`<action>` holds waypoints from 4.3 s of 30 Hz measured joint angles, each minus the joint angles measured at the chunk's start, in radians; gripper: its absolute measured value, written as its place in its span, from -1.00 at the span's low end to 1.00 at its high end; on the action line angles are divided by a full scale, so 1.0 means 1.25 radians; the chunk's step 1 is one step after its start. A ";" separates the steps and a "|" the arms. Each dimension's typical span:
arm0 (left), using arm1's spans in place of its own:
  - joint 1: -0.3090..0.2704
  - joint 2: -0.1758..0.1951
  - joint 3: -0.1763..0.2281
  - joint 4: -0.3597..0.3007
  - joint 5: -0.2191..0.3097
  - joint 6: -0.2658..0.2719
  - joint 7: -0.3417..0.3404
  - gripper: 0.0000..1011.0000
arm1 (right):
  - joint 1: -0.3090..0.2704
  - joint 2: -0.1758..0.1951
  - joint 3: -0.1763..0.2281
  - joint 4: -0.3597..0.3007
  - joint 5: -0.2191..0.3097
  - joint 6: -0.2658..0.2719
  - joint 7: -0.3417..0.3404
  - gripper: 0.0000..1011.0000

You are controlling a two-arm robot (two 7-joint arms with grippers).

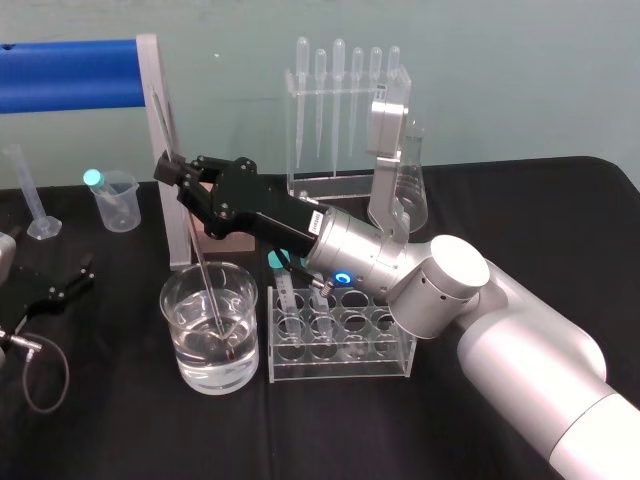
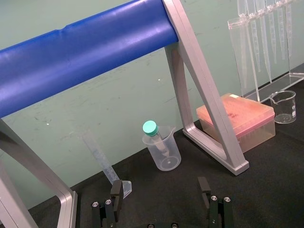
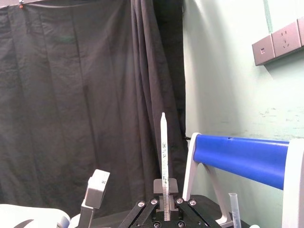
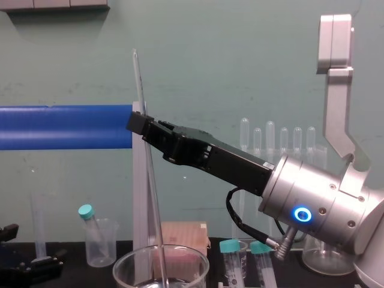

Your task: Hold the thermometer with one hand and immerse one end into the beaker, then reinsert it into the test tube rack.

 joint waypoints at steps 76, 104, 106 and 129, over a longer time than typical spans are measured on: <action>0.000 0.000 0.000 0.000 0.000 0.000 0.000 0.99 | -0.150 0.170 0.181 -0.397 0.006 -0.077 -0.173 -0.89; 0.000 0.000 0.000 0.000 0.000 0.000 0.000 0.99 | -0.304 0.216 0.296 -0.407 -0.040 -0.043 -0.234 -0.89; 0.000 0.000 0.000 0.000 0.000 0.000 0.000 0.99 | -0.302 0.213 0.294 -0.398 -0.037 -0.043 -0.229 -0.89; 0.000 0.000 0.000 0.000 0.000 0.000 0.000 0.99 | -0.260 0.193 0.261 -0.312 -0.036 -0.044 -0.182 -0.89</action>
